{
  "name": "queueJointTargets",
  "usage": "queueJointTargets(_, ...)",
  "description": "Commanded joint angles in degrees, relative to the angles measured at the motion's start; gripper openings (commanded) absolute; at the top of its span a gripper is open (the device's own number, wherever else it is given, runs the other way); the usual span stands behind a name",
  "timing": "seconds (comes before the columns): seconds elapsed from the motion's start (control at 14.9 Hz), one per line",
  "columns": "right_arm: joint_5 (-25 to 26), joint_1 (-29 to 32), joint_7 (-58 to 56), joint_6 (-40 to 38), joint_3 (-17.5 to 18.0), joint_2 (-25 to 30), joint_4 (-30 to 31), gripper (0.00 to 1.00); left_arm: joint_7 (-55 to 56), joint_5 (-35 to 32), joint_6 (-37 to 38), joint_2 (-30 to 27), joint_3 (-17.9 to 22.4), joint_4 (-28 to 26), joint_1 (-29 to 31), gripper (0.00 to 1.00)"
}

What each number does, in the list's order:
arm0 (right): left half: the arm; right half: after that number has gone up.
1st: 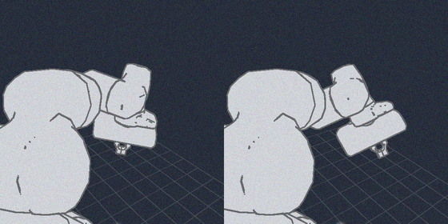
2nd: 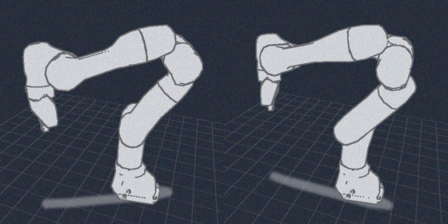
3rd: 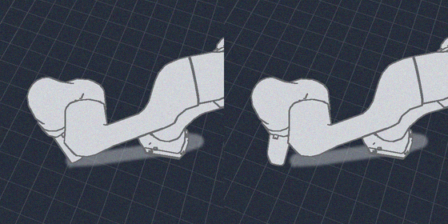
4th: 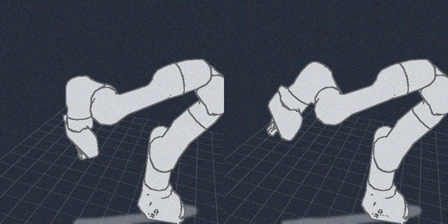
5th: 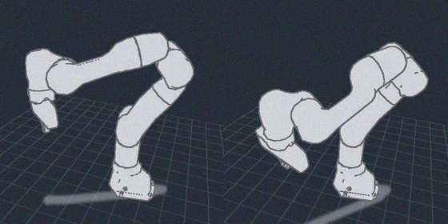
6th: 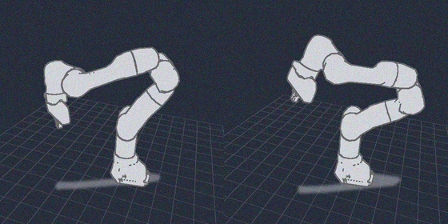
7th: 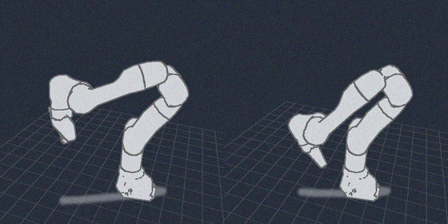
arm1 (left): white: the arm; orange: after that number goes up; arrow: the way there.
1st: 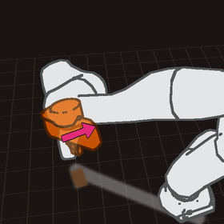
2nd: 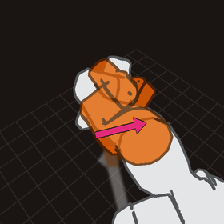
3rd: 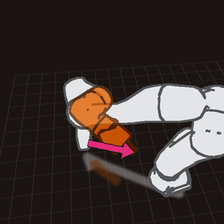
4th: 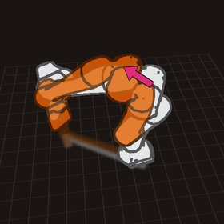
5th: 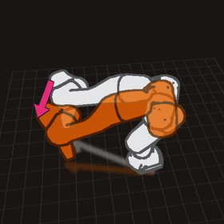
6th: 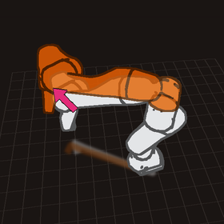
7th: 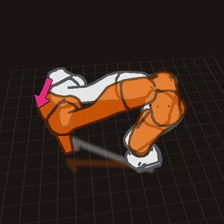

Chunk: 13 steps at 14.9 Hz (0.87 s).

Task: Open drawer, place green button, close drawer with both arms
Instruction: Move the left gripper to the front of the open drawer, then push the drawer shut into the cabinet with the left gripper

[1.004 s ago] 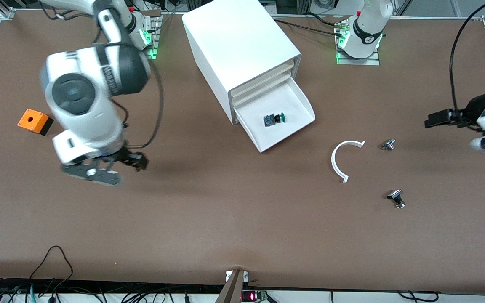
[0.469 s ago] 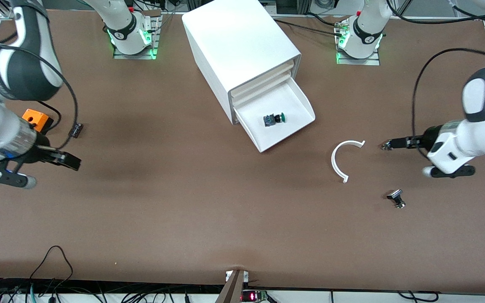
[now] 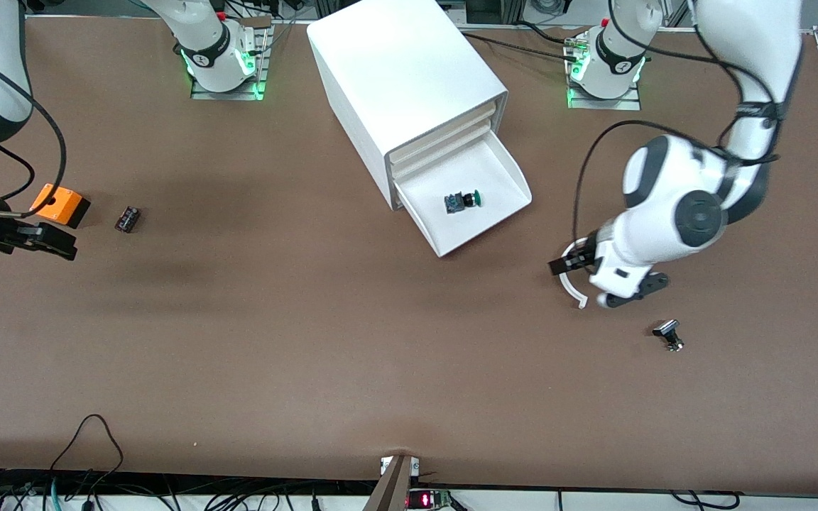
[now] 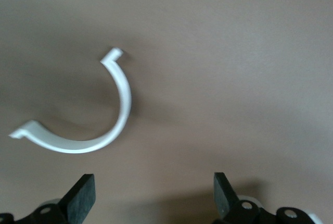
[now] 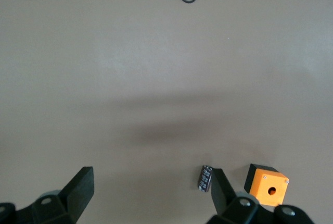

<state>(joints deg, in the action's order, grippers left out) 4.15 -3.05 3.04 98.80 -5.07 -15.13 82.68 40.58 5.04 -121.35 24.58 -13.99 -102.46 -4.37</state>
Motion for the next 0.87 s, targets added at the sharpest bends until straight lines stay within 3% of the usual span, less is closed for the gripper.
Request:
queueJointTargets(0.0, -1.2, 0.0, -1.8, -3.4, 0.4, 5.0, 3.4, 1.00, 7.7, -1.3, -8.7, 2.2, -0.3, -3.3, -2.9, 1.00)
queueJointTargets(0.27, -1.2, 0.0, -4.5, -3.6, 0.2, 8.9, 8.0, 1.00, 16.4, -1.5, -13.5, 2.1, 0.1, -7.8, -10.3, 1.00)
queueJointTargets(0.33, -1.2, 0.0, -5.3, -3.4, -0.2, 9.2, 8.7, 1.00, 17.9, -1.5, -13.4, 2.1, 0.0, -8.3, -11.1, 1.00)
queueJointTargets(0.47, -6.3, 0.0, -6.6, -3.4, -2.7, 9.6, 9.0, 1.00, 20.7, -1.4, -13.3, 2.1, -0.1, -9.9, -13.4, 1.00)
queueJointTargets(0.8, -6.4, -0.1, -6.1, -0.8, -2.9, 10.8, 11.3, 1.00, 24.9, 1.1, -12.6, 1.6, -3.0, -12.3, -16.1, 1.00)
